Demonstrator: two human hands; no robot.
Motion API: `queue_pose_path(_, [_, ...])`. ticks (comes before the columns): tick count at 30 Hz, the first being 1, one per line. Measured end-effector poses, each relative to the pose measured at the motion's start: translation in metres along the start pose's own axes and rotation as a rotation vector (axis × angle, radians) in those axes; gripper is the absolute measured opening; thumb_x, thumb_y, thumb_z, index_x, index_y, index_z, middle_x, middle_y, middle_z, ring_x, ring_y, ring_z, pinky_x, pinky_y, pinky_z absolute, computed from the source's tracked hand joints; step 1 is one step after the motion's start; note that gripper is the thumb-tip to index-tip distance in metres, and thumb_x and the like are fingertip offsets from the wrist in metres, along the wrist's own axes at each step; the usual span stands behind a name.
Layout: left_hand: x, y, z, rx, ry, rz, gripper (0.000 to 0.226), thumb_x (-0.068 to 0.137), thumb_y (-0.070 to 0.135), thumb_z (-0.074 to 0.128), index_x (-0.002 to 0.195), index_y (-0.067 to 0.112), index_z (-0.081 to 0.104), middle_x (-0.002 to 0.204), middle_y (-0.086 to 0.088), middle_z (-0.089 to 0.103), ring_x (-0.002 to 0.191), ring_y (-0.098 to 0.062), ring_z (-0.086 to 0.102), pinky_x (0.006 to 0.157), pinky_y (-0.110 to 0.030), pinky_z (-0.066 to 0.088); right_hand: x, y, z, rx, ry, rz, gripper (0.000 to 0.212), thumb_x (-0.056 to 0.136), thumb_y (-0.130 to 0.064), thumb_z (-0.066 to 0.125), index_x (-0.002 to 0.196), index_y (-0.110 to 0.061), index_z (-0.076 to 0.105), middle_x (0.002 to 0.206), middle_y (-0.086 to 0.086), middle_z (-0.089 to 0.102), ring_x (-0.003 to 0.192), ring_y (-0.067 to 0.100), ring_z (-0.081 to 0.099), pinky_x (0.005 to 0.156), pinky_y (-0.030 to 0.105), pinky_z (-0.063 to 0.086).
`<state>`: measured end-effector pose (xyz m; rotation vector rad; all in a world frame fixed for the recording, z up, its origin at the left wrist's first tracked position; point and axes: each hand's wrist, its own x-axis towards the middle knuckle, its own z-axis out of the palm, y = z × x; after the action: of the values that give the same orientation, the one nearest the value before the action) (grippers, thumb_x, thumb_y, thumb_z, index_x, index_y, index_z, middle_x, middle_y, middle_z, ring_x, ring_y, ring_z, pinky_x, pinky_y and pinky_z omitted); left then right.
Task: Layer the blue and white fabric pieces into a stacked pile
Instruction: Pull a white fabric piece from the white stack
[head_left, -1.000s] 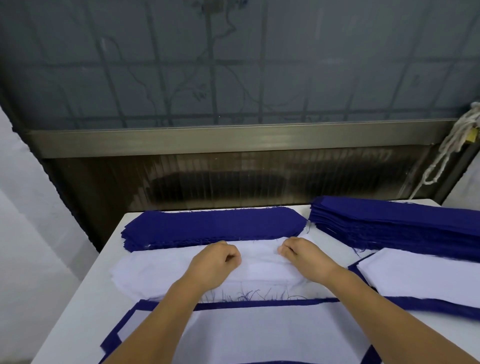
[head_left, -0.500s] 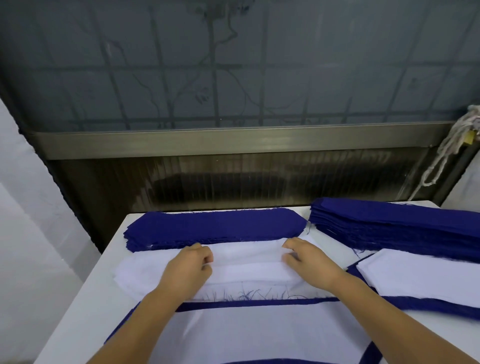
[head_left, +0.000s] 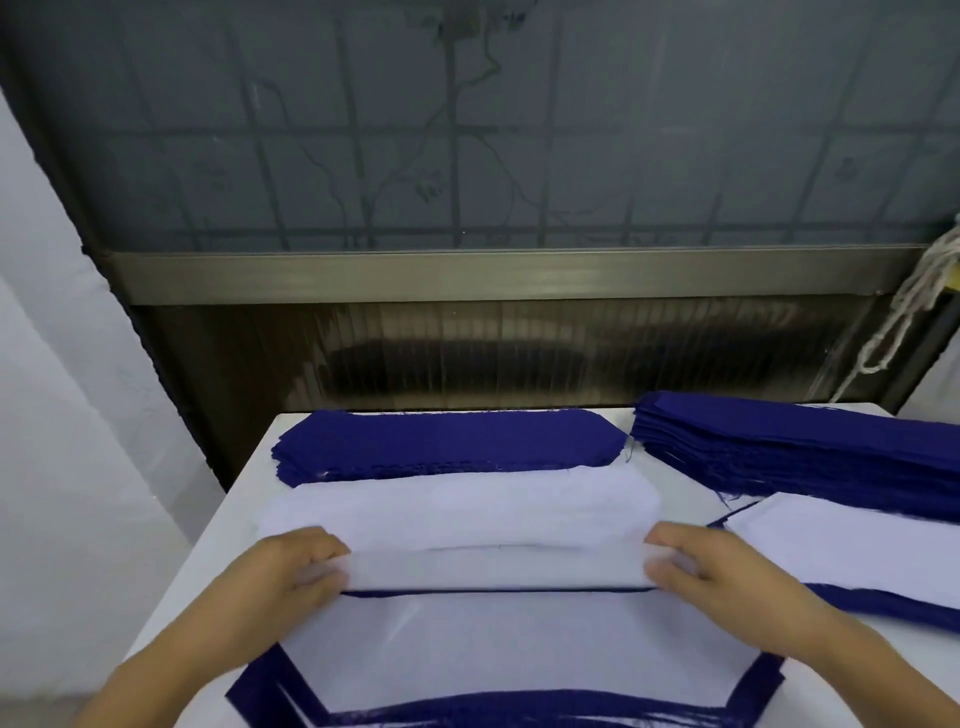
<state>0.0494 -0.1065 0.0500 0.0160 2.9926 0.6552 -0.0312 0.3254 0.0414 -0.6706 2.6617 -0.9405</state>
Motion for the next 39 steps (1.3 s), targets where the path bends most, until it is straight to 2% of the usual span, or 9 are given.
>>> queue_pose_path(5, [-0.010, 0.014, 0.006, -0.194, -0.128, -0.003, 0.006, 0.090, 0.036, 0.064, 0.091, 0.041, 0.069, 0.094, 0.032, 0.063, 0.092, 0.010, 0.057, 0.079, -0.006, 0.045, -0.028, 0.002, -0.018, 0.070, -0.140, 0.106, 0.013, 0.093, -0.044, 0.057, 0.080, -0.046, 0.059, 0.079, -0.015, 0.061, 0.072, -0.003, 0.054, 0.070, 0.016, 0.043])
queue_pose_path(8, [-0.001, 0.029, 0.002, -0.219, 0.124, 0.011, 0.014, 0.089, 0.029, 0.067, 0.085, 0.042, 0.065, 0.089, 0.024, 0.064, 0.091, 0.011, 0.055, 0.070, 0.001, 0.039, -0.022, -0.008, -0.024, 0.019, 0.074, 0.089, 0.015, 0.096, -0.035, 0.054, 0.082, -0.035, 0.059, 0.085, 0.002, 0.064, 0.069, 0.009, 0.057, 0.068, 0.026, 0.047])
queue_pose_path(12, [-0.004, 0.035, -0.009, -0.159, 0.388, 0.091, 0.032, 0.081, 0.011, 0.074, 0.079, 0.042, 0.064, 0.088, 0.023, 0.061, 0.086, -0.002, 0.059, 0.070, -0.002, 0.040, -0.028, -0.021, -0.023, -0.065, 0.431, -0.136, 0.011, 0.094, -0.031, 0.051, 0.087, -0.035, 0.058, 0.096, -0.021, 0.059, 0.091, 0.004, 0.057, 0.076, 0.012, 0.044])
queue_pose_path(18, [-0.033, 0.016, 0.016, -0.065, 0.219, 0.391, 0.053, 0.057, -0.007, 0.087, 0.079, 0.037, 0.069, 0.089, 0.021, 0.060, 0.086, 0.003, 0.056, 0.074, -0.016, 0.045, -0.059, 0.013, 0.017, -0.365, 0.388, -0.430, 0.029, 0.100, -0.036, 0.044, 0.089, -0.024, 0.069, 0.100, -0.017, 0.061, 0.097, -0.001, 0.054, 0.085, 0.020, 0.042])
queue_pose_path(22, [-0.038, 0.011, 0.025, 0.122, 0.050, 0.425, 0.037, 0.054, 0.030, 0.094, 0.075, 0.046, 0.068, 0.085, 0.031, 0.057, 0.080, 0.014, 0.051, 0.069, -0.002, 0.040, -0.068, 0.023, 0.034, -0.339, 0.315, -0.374, 0.006, 0.084, -0.030, 0.068, 0.087, -0.028, 0.072, 0.101, -0.017, 0.062, 0.096, -0.006, 0.054, 0.081, 0.018, 0.045])
queue_pose_path(24, [-0.037, 0.007, 0.023, 0.197, 0.043, 0.363, 0.023, 0.064, 0.076, 0.065, 0.080, 0.061, 0.058, 0.098, 0.043, 0.050, 0.097, 0.020, 0.043, 0.085, 0.003, 0.027, -0.073, 0.022, 0.029, -0.291, 0.271, -0.316, 0.013, 0.078, -0.039, 0.073, 0.090, -0.034, 0.071, 0.106, -0.023, 0.060, 0.099, -0.008, 0.055, 0.085, 0.014, 0.043])
queue_pose_path(26, [-0.036, 0.005, 0.020, 0.186, -0.005, 0.280, 0.041, 0.062, 0.093, 0.030, 0.085, 0.068, 0.052, 0.109, 0.049, 0.041, 0.106, 0.021, 0.038, 0.094, -0.004, 0.020, -0.074, 0.015, 0.024, -0.274, 0.269, -0.279, 0.016, 0.082, -0.051, 0.065, 0.092, -0.038, 0.070, 0.106, -0.026, 0.059, 0.100, -0.008, 0.055, 0.088, 0.009, 0.039])
queue_pose_path(32, [-0.018, 0.029, 0.041, 0.080, -0.068, 0.280, 0.021, 0.080, 0.065, 0.055, 0.080, 0.045, 0.054, 0.101, 0.029, 0.051, 0.101, 0.010, 0.047, 0.094, -0.006, 0.031, -0.050, 0.001, 0.032, -0.307, 0.167, -0.231, 0.017, 0.089, -0.051, 0.057, 0.093, -0.035, 0.060, 0.096, -0.026, 0.049, 0.094, -0.003, 0.049, 0.089, 0.014, 0.036])
queue_pose_path(39, [-0.018, -0.005, 0.015, 0.204, -0.130, 0.215, 0.028, 0.079, 0.066, 0.055, 0.091, 0.041, 0.060, 0.100, 0.027, 0.053, 0.099, 0.014, 0.042, 0.094, -0.006, 0.027, -0.044, 0.013, 0.005, -0.406, -0.006, -0.045, 0.021, 0.087, -0.034, 0.059, 0.078, -0.044, 0.043, 0.084, -0.022, 0.050, 0.083, 0.000, 0.051, 0.077, 0.012, 0.038])
